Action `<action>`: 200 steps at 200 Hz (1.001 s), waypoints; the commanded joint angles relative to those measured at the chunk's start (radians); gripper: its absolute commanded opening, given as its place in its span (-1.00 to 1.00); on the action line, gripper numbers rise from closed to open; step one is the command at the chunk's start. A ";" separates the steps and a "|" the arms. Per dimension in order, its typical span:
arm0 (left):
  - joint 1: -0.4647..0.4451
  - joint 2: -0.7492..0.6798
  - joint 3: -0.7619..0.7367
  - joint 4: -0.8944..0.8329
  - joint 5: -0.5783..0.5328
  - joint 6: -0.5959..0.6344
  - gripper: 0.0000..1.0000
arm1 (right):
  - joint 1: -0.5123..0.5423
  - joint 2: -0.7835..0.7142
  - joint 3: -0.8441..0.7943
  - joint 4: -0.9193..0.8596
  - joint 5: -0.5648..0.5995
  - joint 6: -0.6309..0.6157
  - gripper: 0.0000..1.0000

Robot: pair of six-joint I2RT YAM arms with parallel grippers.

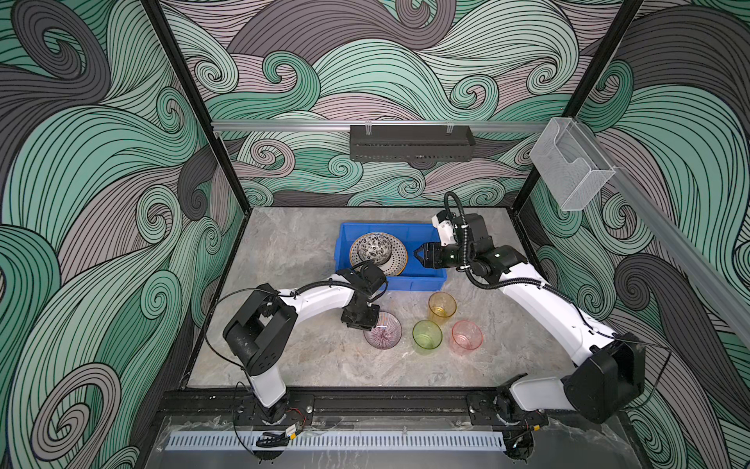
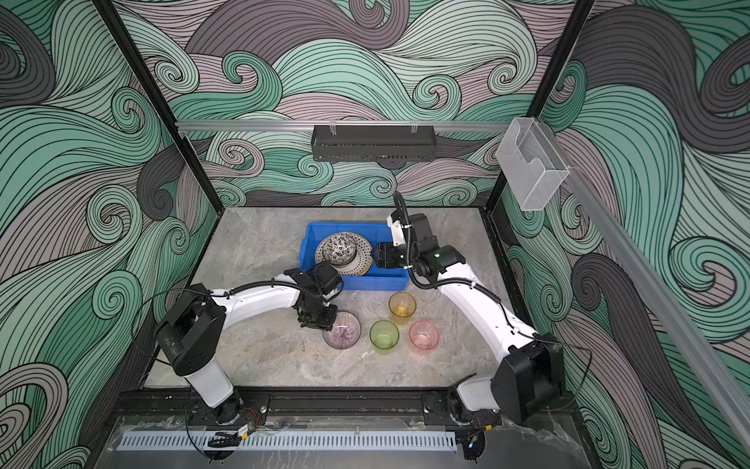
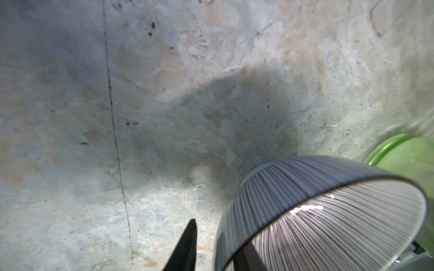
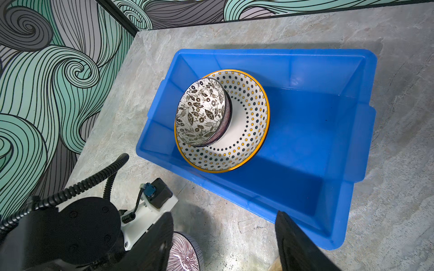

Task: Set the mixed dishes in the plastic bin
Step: 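Grip the purple-striped bowl rim with the left gripper and lift it, then carry the purple-striped bowl over the bin with the left gripper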

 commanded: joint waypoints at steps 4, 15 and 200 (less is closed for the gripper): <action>-0.007 0.007 0.002 0.006 -0.026 -0.020 -0.59 | -0.009 -0.021 -0.016 0.006 -0.014 0.008 0.38; -0.007 0.007 0.007 0.001 -0.035 -0.021 -0.69 | -0.009 -0.020 -0.018 0.005 -0.014 0.008 0.38; 0.087 -0.077 0.408 -0.321 -0.115 0.101 -1.00 | -0.013 -0.047 0.005 -0.091 0.086 -0.027 0.33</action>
